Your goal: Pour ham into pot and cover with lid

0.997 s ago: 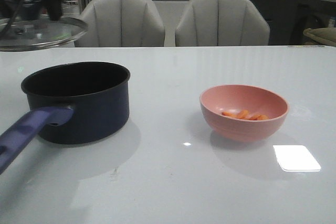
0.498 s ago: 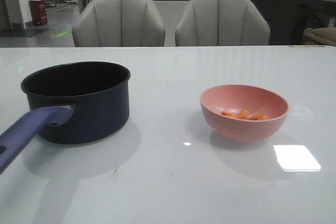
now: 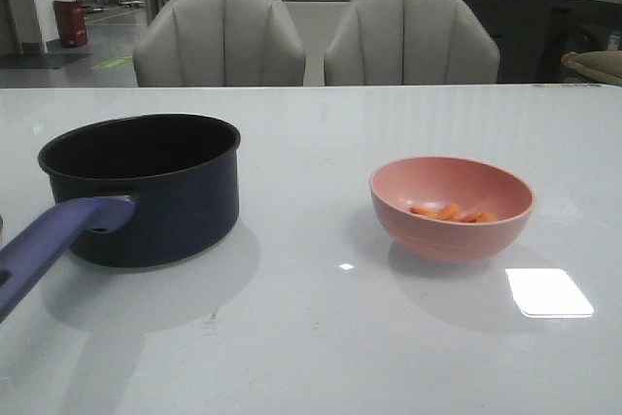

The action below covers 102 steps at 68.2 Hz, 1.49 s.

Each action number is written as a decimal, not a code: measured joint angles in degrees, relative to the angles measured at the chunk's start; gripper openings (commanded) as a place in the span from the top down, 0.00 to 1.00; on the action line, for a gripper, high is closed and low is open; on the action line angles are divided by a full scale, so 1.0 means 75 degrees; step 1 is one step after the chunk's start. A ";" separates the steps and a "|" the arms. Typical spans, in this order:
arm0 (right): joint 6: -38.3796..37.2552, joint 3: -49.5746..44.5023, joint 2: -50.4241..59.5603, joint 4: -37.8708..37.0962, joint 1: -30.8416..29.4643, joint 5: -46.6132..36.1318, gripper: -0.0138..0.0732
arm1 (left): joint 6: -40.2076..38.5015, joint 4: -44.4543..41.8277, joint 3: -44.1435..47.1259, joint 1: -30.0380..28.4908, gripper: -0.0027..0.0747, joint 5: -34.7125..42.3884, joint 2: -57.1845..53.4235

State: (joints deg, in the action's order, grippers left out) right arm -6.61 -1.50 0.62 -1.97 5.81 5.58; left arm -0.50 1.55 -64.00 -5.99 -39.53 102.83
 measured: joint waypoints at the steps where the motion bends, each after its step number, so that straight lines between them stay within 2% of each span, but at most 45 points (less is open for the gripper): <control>1: 0.0000 0.0000 0.0000 0.0000 0.0000 0.0000 0.66 | 0.0000 0.0000 0.0000 0.0000 0.38 0.0000 0.0000; 2: 0.0000 0.0000 0.0000 0.0000 0.0000 0.0000 0.66 | 0.0000 0.0000 0.0000 0.0000 0.38 0.0000 0.0000; 3: 0.0000 0.0000 0.0000 0.0000 0.0000 0.0000 0.66 | 0.0000 0.0000 0.0000 0.0000 0.32 0.0000 0.0000; 4: 0.0000 0.0000 0.0000 0.0000 0.0000 0.0000 0.66 | 0.0000 0.0000 0.0000 0.0000 0.32 0.0000 0.0000; 5: 0.0000 0.0000 0.0000 0.0000 0.0000 0.0000 0.66 | 0.0000 0.0000 0.0000 0.0000 0.27 0.0000 0.0000; 7: 0.0000 0.0000 0.0000 0.0000 0.0000 0.0000 0.66 | 0.0000 0.0000 0.0000 0.0000 0.22 0.0000 0.0000; 11: 0.0000 0.0000 0.0000 0.0000 0.0000 0.0000 0.66 | 0.0000 0.0000 0.0002 0.0000 0.16 0.0000 0.0000; 30: 0.0000 0.0000 0.0000 0.0000 0.0000 0.0000 0.66 | 0.0000 0.0000 -0.0564 0.0000 0.16 -0.0482 -0.0041; 42: 0.0000 0.0000 0.0000 0.0000 0.0000 0.0000 0.66 | 0.0000 0.0000 -0.0630 0.0124 0.16 -0.0667 -0.0891; 52: 0.0000 0.0000 0.0000 0.0000 0.0000 0.0000 0.66 | 0.0000 -0.0016 -0.0479 0.0558 0.16 -0.0331 -0.2172; 65: 0.0000 0.0000 0.0000 -0.0012 0.0000 0.0000 0.66 | 0.0005 -0.0016 0.0337 0.1358 0.16 0.0328 -0.4082; 88: 0.0000 0.0000 0.0000 -0.0012 0.0000 0.0000 0.66 | 0.0005 -0.0016 0.2844 0.2241 0.16 0.1755 -0.7678; 102: 0.0000 0.0000 0.0000 -0.0012 0.0000 0.0000 0.66 | 0.0005 0.0172 0.4275 0.2541 0.16 0.1989 -1.0094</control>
State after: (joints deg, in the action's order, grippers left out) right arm -6.61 -1.50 0.62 -2.06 5.81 5.58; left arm -0.46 2.84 -31.94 13.07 -24.61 27.12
